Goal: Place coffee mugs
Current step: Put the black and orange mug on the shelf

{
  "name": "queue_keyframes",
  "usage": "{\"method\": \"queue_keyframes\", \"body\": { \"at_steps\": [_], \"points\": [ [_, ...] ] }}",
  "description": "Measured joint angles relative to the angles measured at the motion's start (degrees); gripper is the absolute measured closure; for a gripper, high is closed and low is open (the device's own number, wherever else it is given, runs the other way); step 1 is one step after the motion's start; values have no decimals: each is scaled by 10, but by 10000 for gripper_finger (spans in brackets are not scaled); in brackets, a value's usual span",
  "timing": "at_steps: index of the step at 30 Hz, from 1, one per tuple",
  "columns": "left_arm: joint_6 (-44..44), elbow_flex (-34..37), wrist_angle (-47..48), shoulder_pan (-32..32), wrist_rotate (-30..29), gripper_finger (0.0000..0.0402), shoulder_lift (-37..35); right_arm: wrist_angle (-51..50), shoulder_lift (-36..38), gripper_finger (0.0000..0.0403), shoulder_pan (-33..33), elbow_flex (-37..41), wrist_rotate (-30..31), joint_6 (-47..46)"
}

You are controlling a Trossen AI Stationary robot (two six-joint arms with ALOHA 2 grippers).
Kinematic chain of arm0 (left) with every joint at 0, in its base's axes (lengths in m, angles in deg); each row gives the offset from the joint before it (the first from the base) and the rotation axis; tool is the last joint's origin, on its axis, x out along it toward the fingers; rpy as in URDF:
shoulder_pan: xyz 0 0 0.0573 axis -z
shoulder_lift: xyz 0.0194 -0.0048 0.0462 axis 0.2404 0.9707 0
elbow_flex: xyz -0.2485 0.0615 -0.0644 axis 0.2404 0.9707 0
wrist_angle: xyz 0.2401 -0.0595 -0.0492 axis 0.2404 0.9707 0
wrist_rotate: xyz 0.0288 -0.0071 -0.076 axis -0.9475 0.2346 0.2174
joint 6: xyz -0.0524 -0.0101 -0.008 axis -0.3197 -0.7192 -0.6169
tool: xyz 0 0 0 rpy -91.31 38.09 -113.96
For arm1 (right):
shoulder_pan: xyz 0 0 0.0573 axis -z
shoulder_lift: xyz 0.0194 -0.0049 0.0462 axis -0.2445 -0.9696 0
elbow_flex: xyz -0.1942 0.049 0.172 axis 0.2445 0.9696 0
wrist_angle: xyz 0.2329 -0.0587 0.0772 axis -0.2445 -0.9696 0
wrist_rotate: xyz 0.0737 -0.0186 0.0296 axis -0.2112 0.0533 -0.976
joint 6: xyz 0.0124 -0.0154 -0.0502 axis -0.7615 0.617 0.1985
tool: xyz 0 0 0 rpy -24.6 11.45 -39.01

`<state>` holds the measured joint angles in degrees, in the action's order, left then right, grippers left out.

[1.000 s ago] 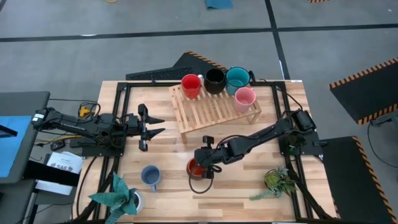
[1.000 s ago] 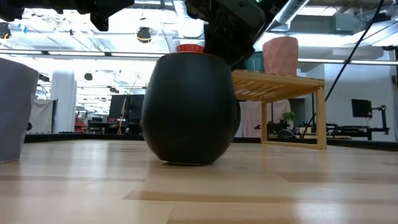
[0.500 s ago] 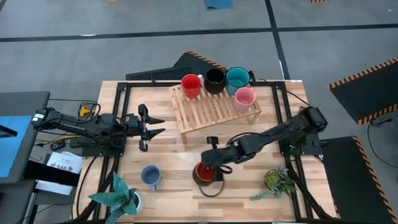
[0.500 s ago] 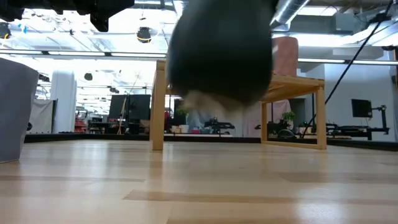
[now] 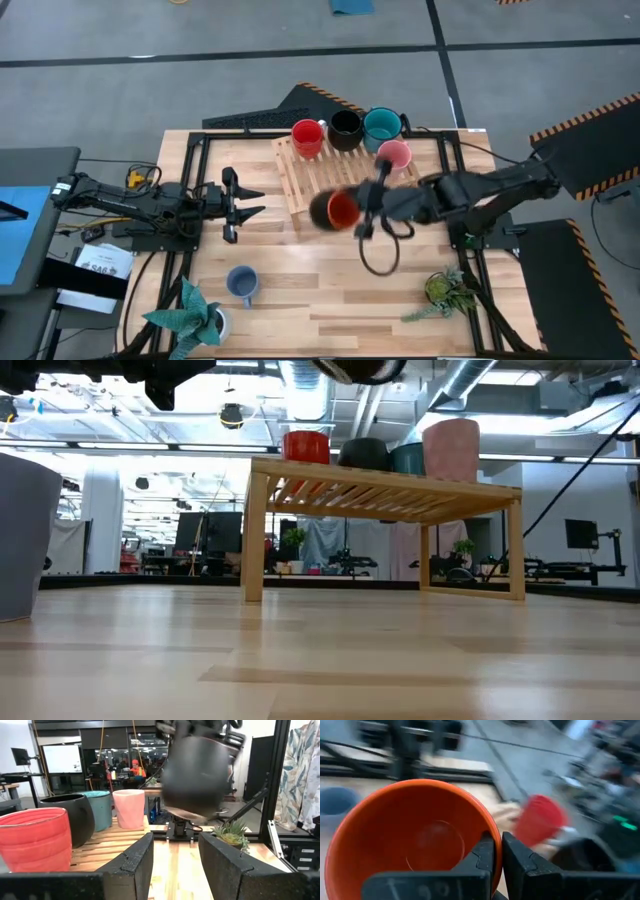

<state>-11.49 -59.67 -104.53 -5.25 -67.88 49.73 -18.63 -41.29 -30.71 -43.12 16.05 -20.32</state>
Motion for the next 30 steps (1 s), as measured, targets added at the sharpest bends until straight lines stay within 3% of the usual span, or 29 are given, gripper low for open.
{"method": "queue_keyframes", "body": {
  "at_steps": [3, 7, 16, 30],
  "points": [
    [0, 0, 0, 0, -1, 258, 0, -94, -30, 362, 41, -72, 27, -20],
    [0, 0, 2, 0, 0, 258, 0, -191, -71, 362, 104, -138, -6, -49],
    [0, 0, 2, 0, 0, 258, 0, -306, -132, 362, 210, -166, -69, -81],
    [0, 0, 2, 0, 1, 258, 0, -315, -157, 360, 243, -169, -77, -91]
  ]
}}
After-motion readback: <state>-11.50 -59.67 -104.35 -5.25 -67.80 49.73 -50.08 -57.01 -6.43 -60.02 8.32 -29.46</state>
